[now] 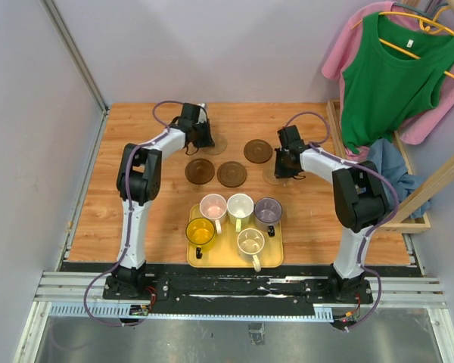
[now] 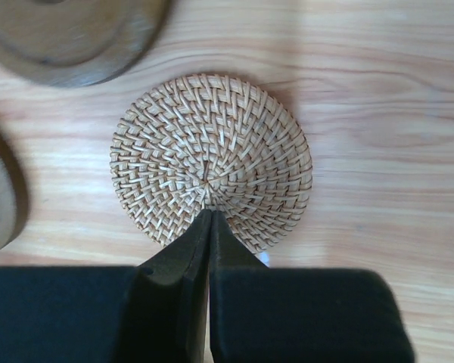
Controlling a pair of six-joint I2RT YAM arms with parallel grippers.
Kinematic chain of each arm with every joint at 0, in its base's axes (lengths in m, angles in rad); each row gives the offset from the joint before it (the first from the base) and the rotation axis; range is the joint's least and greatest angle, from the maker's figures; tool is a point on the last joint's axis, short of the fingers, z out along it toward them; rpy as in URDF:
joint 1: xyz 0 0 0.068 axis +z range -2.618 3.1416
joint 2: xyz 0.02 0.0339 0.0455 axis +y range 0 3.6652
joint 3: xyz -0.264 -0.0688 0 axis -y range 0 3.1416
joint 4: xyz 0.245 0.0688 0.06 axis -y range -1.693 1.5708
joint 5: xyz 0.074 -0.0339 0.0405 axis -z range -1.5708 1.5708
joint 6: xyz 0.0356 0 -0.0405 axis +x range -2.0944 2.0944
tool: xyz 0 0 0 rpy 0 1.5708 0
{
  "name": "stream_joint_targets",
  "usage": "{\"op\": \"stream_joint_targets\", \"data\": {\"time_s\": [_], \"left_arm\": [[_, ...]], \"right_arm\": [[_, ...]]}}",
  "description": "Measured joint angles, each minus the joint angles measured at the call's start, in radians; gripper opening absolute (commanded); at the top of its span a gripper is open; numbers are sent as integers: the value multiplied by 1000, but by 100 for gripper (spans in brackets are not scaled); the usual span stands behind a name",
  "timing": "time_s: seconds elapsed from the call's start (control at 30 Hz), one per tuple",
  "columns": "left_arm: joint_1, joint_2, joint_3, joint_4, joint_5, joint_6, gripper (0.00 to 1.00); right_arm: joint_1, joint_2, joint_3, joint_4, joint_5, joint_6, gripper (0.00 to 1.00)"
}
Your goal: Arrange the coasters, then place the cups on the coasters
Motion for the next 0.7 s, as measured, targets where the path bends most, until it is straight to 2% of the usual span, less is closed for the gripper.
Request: {"op": "stream_joint_targets", "data": {"time_s": [0.33, 0.7], "left_arm": [[165, -113, -170, 26, -62, -13, 1], [235, -188, -285, 53, -106, -11, 1]], "right_arm": [[-161, 19, 59, -100, 107, 7, 1], [-204, 277, 451, -192, 124, -57, 1]]}}
